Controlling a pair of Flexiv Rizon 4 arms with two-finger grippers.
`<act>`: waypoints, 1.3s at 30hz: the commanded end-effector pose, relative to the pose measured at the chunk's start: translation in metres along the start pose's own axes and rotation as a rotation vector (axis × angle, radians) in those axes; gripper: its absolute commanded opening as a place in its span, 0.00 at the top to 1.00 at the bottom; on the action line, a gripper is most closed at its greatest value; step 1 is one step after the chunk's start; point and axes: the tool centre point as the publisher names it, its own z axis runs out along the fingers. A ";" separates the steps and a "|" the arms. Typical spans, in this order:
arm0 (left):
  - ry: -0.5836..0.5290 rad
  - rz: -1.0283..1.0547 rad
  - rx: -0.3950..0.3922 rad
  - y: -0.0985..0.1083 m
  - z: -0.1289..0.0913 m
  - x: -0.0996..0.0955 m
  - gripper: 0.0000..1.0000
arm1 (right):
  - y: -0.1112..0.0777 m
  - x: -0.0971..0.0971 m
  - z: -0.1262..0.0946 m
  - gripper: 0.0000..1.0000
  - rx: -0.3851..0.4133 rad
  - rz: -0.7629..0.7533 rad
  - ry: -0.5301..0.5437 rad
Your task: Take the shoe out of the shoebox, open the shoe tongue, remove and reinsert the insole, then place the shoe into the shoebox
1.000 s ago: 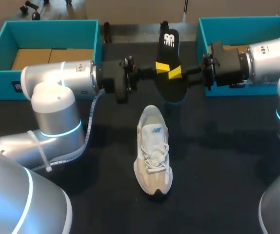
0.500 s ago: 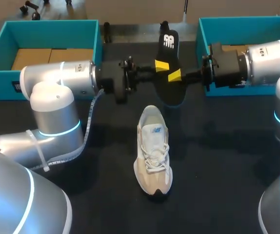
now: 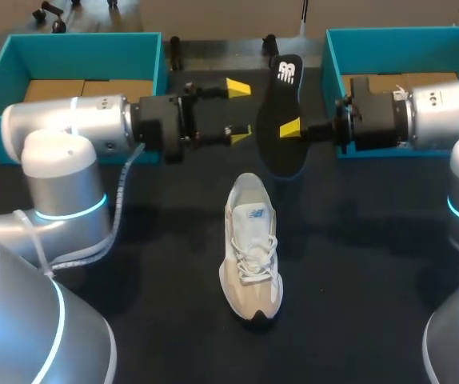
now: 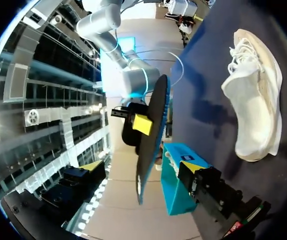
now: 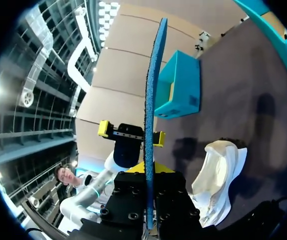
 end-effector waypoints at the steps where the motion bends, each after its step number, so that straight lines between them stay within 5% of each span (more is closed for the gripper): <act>1: 0.023 -0.068 -0.039 -0.010 -0.025 0.003 0.00 | -0.005 -0.002 0.001 1.00 -0.042 -0.025 0.019; 8: -0.065 -0.320 -0.173 -0.002 -0.044 0.021 0.00 | -0.001 0.000 0.004 1.00 -0.111 -0.134 0.039; 14: -0.042 -0.305 -0.176 0.002 -0.044 0.027 0.00 | 0.000 0.012 0.006 1.00 -0.119 -0.355 0.112; 35: -0.042 -0.305 -0.176 0.002 -0.044 0.027 0.00 | 0.000 0.012 0.006 1.00 -0.119 -0.355 0.112; 39: 0.142 -0.446 -0.187 -0.003 -0.057 0.018 0.00 | 0.011 -0.003 0.003 1.00 -0.159 -0.486 0.107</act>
